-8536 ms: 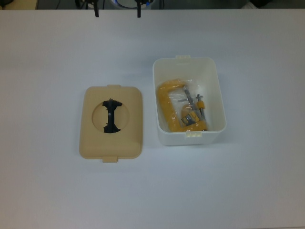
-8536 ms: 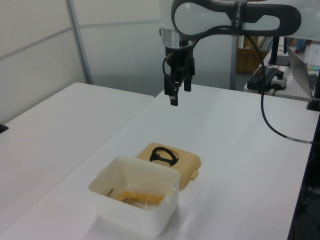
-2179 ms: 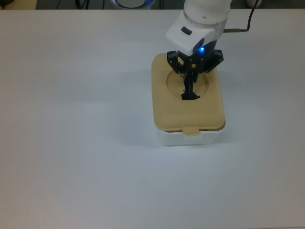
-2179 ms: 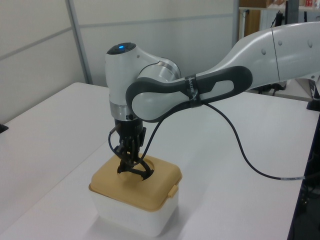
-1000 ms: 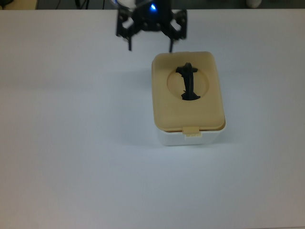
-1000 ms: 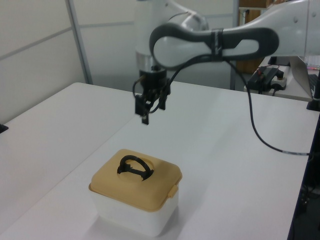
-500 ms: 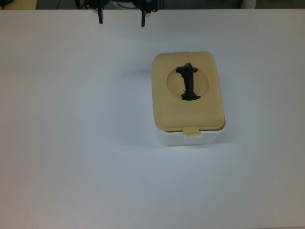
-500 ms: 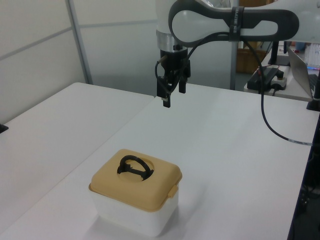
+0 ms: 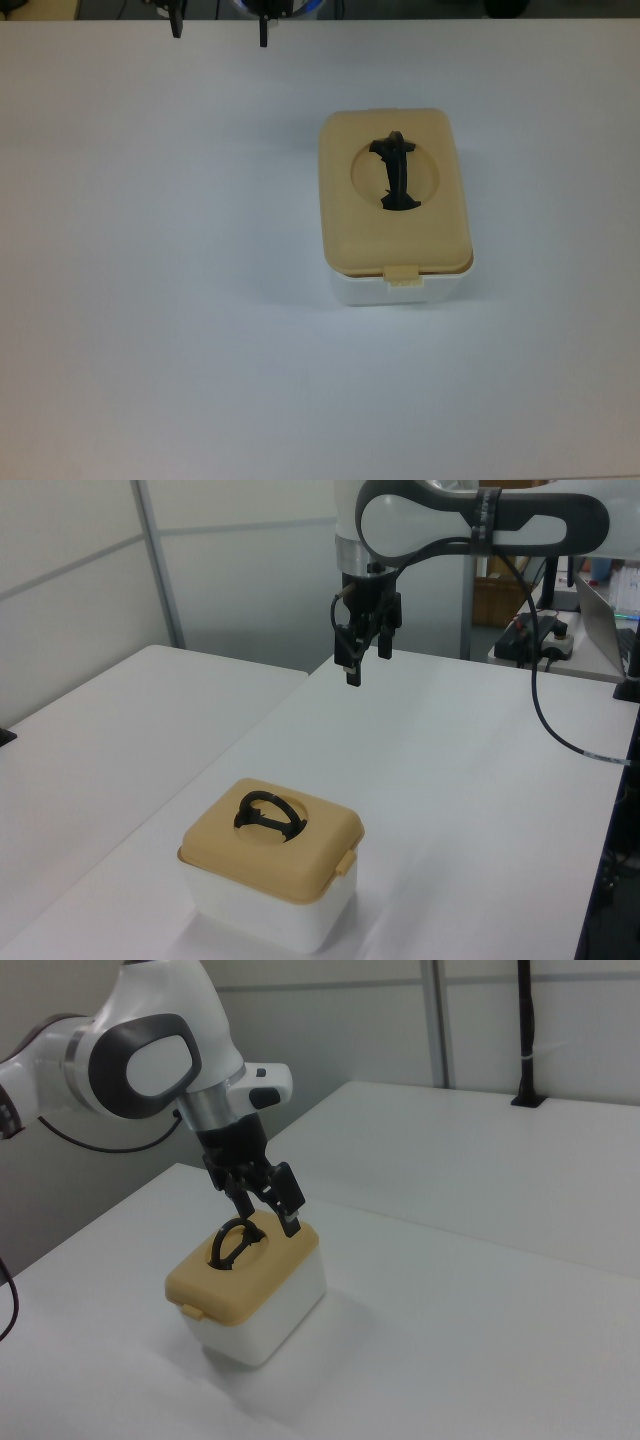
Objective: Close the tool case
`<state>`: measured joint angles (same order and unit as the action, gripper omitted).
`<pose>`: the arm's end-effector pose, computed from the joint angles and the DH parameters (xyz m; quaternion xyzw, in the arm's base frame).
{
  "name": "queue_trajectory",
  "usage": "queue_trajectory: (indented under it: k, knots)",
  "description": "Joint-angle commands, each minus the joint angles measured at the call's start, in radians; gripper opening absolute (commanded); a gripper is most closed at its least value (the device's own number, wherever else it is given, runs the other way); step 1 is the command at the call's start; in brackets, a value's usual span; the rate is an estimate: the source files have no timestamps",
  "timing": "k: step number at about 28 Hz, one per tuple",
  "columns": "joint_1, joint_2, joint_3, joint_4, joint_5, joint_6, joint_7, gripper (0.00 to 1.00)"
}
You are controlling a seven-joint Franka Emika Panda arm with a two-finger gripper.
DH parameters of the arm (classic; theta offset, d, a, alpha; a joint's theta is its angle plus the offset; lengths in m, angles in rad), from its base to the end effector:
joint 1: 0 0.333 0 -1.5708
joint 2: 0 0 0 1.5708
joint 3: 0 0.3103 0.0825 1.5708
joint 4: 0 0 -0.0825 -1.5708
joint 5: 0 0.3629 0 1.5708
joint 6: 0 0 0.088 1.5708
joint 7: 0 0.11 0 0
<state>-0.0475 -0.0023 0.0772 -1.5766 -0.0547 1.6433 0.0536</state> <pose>0.5403 0.0105 0.6212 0.9990 -0.0109 0.0356 0.0260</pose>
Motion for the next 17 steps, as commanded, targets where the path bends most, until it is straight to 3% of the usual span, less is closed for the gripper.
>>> queue_trajectory:
  k: [1,17]
  knots:
    - [0.003,-0.010,-0.002,-0.026,0.013,0.006,-0.021,1.00]
    - [0.001,-0.002,-0.002,-0.023,0.022,0.006,-0.021,1.00]
